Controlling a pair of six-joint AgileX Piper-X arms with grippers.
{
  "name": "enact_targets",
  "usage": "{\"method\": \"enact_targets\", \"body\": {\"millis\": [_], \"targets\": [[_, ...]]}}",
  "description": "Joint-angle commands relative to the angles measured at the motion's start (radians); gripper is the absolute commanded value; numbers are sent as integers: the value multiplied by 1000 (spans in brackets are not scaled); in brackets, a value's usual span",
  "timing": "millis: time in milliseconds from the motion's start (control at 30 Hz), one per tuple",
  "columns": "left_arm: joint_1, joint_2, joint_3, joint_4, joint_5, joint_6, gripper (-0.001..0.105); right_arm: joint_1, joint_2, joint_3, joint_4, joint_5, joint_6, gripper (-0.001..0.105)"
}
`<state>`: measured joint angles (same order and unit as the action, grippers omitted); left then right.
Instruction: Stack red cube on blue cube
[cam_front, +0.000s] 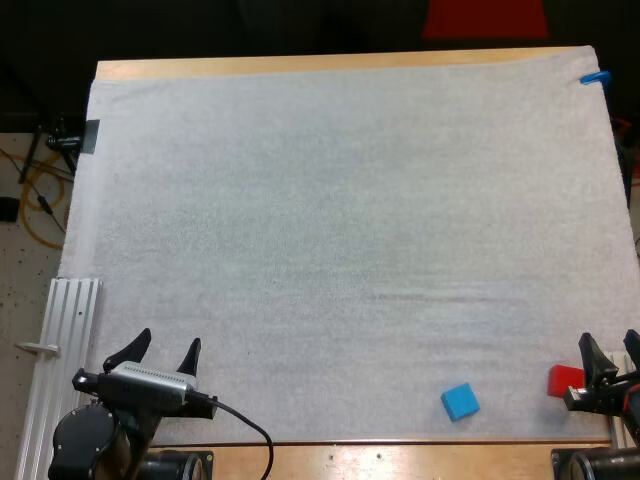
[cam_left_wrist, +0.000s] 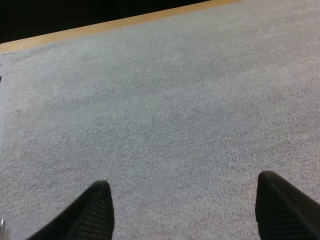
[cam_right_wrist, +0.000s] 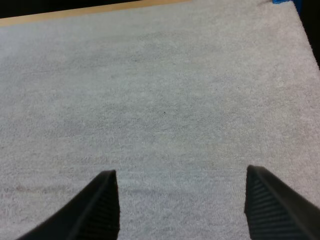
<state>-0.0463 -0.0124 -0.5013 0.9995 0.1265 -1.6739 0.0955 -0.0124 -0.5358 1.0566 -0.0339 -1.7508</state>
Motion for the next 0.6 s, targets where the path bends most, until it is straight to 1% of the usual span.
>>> {"method": "enact_targets", "body": {"millis": [0, 433, 567], "targets": [[-3, -140, -2, -3, 5, -11, 59, 0, -40, 2, -12, 0, 0, 54], [-3, -140, -2, -3, 5, -11, 59, 0, -40, 2, -12, 0, 0, 54], [-3, -136, -2, -3, 17, -11, 59, 0, -38, 2, -12, 17, 0, 54]]}}
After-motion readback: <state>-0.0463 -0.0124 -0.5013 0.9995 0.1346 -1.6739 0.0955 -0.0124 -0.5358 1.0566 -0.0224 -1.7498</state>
